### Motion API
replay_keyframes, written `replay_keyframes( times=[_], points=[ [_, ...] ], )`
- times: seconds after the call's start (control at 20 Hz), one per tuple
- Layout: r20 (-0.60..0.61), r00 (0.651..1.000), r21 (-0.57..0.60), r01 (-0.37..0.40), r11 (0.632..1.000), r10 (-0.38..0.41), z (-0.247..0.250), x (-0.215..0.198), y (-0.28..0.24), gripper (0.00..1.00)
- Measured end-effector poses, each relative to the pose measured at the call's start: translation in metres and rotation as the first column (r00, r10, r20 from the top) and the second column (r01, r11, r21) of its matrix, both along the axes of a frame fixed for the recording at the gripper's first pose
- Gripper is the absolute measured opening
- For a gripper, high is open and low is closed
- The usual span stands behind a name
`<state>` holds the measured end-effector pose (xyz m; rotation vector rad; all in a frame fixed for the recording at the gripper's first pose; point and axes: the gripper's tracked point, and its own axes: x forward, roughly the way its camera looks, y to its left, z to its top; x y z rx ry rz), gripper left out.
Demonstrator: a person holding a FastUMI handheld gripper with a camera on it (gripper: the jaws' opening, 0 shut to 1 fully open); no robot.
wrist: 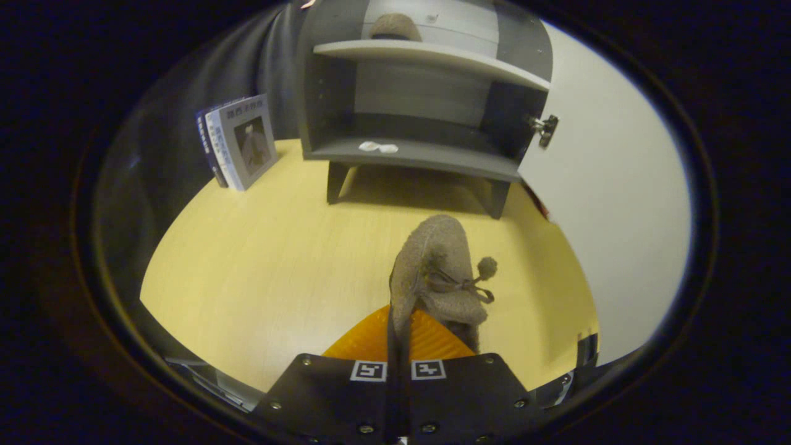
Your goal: Open the shoe cabinet door, grab the shoes and put them into the shoe cabinet, then close the shoe cabinet door.
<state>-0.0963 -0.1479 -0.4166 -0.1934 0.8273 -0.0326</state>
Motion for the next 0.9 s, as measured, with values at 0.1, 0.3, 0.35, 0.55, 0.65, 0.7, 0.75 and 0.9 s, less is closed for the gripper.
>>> replay_keyframes(
  times=[0.1, 0.3, 0.35, 0.55, 0.65, 0.7, 0.75, 0.9],
  points=[
    [0.083, 0.996, -0.012, 0.020, 1.000, -0.019, 0.040, 0.027, -0.007, 0.00],
    [0.264, 0.964, -0.058, 0.046, 0.997, -0.030, 0.124, 0.075, -0.016, 0.00],
    [0.302, 0.953, -0.073, 0.050, 0.996, -0.025, 0.143, 0.086, -0.017, 0.00],
    [0.432, 0.902, -0.114, 0.067, 0.991, -0.012, 0.214, 0.133, -0.020, 0.00],
    [0.484, 0.875, -0.134, 0.064, 0.989, 0.009, 0.247, 0.159, -0.020, 0.00],
    [0.505, 0.863, -0.142, 0.062, 0.988, 0.018, 0.259, 0.173, -0.019, 0.00],
    [0.523, 0.852, -0.148, 0.062, 0.987, 0.025, 0.266, 0.186, -0.018, 0.00],
    [0.569, 0.821, -0.152, 0.058, 0.987, 0.039, 0.293, 0.228, -0.015, 0.00]
  ],
)
